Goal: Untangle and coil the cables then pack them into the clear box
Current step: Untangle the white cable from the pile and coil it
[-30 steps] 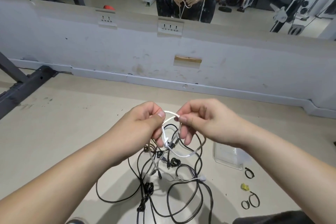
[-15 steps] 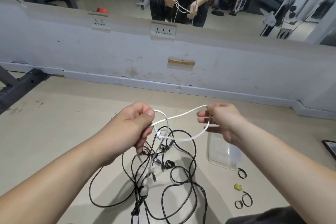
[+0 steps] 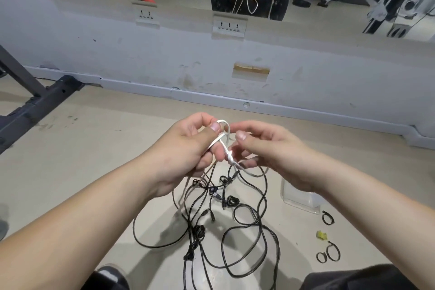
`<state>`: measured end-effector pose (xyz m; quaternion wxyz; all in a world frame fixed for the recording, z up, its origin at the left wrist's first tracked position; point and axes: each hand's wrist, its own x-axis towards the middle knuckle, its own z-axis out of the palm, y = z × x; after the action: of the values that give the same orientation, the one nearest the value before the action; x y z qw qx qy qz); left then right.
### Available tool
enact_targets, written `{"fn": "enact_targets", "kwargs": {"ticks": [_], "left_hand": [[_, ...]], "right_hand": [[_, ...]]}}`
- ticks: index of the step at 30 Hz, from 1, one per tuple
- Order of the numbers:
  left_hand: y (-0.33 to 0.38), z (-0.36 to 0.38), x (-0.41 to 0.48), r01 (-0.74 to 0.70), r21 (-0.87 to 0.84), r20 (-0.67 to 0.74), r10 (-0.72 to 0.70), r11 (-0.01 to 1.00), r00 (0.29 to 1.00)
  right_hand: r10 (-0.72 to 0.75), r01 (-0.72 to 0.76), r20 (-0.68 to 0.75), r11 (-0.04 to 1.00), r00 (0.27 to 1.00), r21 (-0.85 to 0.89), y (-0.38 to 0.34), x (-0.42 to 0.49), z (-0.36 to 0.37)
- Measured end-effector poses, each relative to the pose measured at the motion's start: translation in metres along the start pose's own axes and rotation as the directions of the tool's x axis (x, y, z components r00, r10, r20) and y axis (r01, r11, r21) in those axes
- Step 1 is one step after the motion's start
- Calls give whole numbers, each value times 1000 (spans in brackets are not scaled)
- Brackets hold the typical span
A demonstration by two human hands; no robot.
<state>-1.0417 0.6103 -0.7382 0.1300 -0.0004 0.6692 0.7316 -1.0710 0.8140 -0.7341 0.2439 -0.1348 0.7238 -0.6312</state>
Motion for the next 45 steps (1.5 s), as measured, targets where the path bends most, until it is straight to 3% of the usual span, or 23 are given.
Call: {"fn": "enact_targets", "kwargs": {"ticks": [4, 9, 12, 15, 18, 20, 24, 28, 29, 31, 32, 35, 41, 45], "left_hand": [[-3, 2, 0, 21, 13, 33, -22, 1000, 999], [-8, 2, 3, 18, 119, -17, -16, 993, 1000], [-8, 0, 4, 55, 173, 5, -57, 983, 998], [-13, -4, 2, 85, 324, 62, -111, 942, 992], [-16, -5, -1, 69, 393, 103, -119, 917, 988], [-14, -3, 0, 49, 325, 97, -84, 945, 992], [0, 0, 2, 11, 0, 33, -11, 1000, 999], [13, -3, -2, 57, -450, 158, 16, 891, 987], [13, -1, -2, 58, -422, 140, 2, 905, 990], [10, 6, -5, 45, -160, 9, -44, 986, 999], [9, 8, -7, 48, -156, 5, -48, 987, 999], [18, 9, -9, 90, -449, 139, -30, 889, 990], [26, 6, -10, 95, -555, 116, -35, 827, 993], [23, 12, -11, 72, -483, 109, -22, 873, 994]], "right_hand": [[69, -70, 64, 997, 996, 20, 3, -1, 3], [91, -92, 6, 993, 996, 74, 2, -2, -1], [75, -54, -169, 991, 983, 125, -2, 1, -6], [136, -9, -468, 965, 873, 263, -5, 8, -29], [156, -27, -558, 972, 815, 232, -2, 10, -45], [165, -72, -496, 977, 852, 202, 5, 8, -43], [145, -124, -359, 989, 922, 80, 9, 6, -33], [83, -93, -341, 996, 936, -11, 10, 7, -26], [79, -88, -311, 996, 947, -15, 11, 7, -24], [75, -71, -255, 997, 964, 27, 14, 7, -18], [71, -61, -241, 997, 968, 50, 15, 8, -15], [70, -51, -240, 995, 968, 82, 19, 12, -8], [59, -42, -214, 996, 975, 83, 19, 13, -2], [62, -34, -186, 988, 981, 149, 21, 12, 2]]}}
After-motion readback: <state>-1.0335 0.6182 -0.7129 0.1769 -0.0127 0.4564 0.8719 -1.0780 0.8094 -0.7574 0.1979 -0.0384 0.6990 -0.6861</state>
